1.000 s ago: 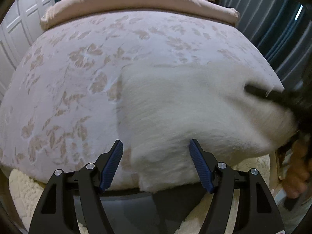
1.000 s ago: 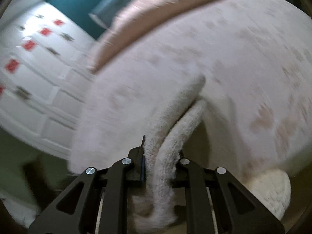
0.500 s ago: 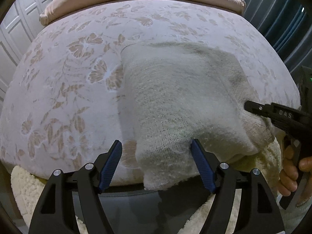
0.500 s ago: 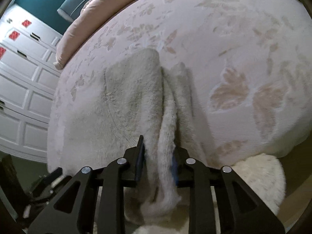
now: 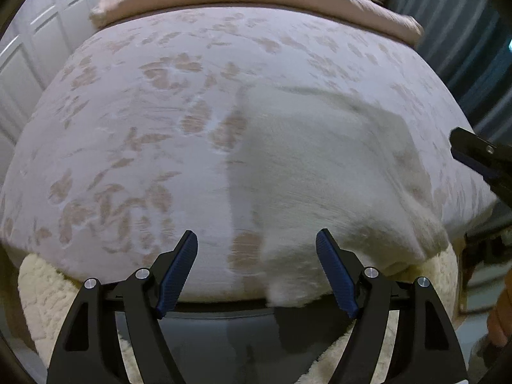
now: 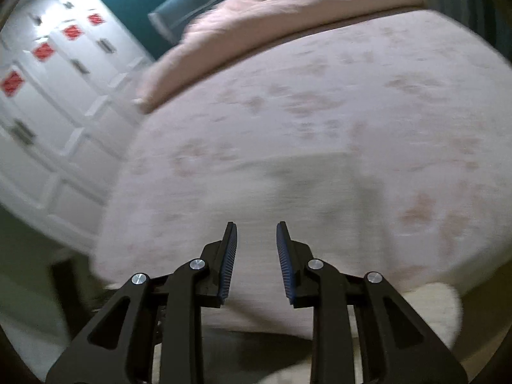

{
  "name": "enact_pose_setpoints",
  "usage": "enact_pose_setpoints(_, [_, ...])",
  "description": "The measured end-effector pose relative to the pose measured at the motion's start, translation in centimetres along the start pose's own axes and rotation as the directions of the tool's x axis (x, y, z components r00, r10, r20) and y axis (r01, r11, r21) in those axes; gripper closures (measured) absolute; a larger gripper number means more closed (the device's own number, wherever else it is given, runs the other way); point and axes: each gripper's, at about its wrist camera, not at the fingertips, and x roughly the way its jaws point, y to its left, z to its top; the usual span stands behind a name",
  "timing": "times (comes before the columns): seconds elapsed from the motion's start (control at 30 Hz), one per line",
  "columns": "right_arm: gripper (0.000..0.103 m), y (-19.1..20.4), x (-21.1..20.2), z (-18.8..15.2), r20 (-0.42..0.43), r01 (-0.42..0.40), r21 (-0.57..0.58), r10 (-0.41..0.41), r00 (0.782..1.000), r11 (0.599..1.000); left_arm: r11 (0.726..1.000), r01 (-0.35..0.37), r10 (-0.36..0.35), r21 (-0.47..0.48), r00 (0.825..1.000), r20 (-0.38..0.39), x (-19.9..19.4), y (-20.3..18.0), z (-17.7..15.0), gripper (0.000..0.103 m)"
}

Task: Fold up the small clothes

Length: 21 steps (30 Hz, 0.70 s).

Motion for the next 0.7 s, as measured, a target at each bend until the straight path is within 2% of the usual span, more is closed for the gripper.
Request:
enact_pose_setpoints(0.03, [0.077,0.8,0.5,0.0,-0.012,-0.032,-0.005,0.032,0.999,0.999,1.000,-0.009,0.009,-0.021,1.000,0.004,-0.3,0.6,0.1,0.029])
enact_pose_setpoints(0.1, [0.072,1.8,2.2,-0.7,-0.048,-0.041,-0.026,0.040,0.998,0.999,0.997,-0.034,0.034,-0.074,0.999,0.009,-0.8,2.6,0.1,0.029])
enact_pose_setpoints(0.17, [0.070,2.2,5.5,-2.5,-0.146,-0.024,-0.056,0.016,0.989,0.998,0.992,-0.059,0.060,-0.114,0.998,0.007,-1.0,4.3,-0.1,0.029])
enact_pose_setpoints(0.23, [0.071,1.4,10.2,-6.3,-0.317,0.034,-0.087,-0.060,0.946,0.996,0.986,-0.076,0.077,-0.149,0.997,0.001,-1.1,5.6,-0.2,0.029])
enact_pose_setpoints(0.27, [0.072,0.7,12.0,-8.8,-0.365,0.042,-0.110,-0.080,0.927,0.993,0.984,-0.074,0.075,-0.160,0.997,0.001,-1.2,6.0,-0.3,0.029])
enact_pose_setpoints(0.37, [0.072,0.8,11.3,-10.2,-0.338,0.046,-0.151,-0.095,0.936,0.987,0.986,-0.048,0.050,-0.159,0.999,0.007,-1.2,5.7,0.0,0.029])
enact_pose_setpoints(0.47, [0.073,0.4,8.4,-8.1,-0.288,0.052,-0.086,-0.075,0.955,0.995,0.993,-0.018,0.019,-0.115,1.000,0.012,-0.8,3.9,0.3,0.029])
enact_pose_setpoints(0.5, [0.072,-0.2,6.9,-6.9,-0.238,0.069,-0.059,-0.081,0.968,0.996,0.996,0.000,0.001,-0.092,1.000,0.009,-0.5,2.8,0.5,0.029])
enact_pose_setpoints(0.57, [0.069,-1.6,4.5,-5.4,-0.163,0.106,-0.017,-0.108,0.981,0.994,0.998,0.030,-0.030,-0.047,1.000,0.001,0.0,0.9,0.8,0.029])
enact_pose_setpoints(0.63, [0.061,-4.2,2.5,-4.0,-0.107,0.158,0.044,-0.153,0.982,0.986,0.999,0.049,-0.049,-0.009,0.999,-0.002,0.3,-0.7,0.9,0.029])
enact_pose_setpoints(0.7, [0.057,-7.0,2.0,-3.2,-0.104,0.203,0.107,-0.192,0.976,0.973,0.998,0.053,-0.053,0.030,0.999,-0.001,0.8,-2.3,0.8,0.029])
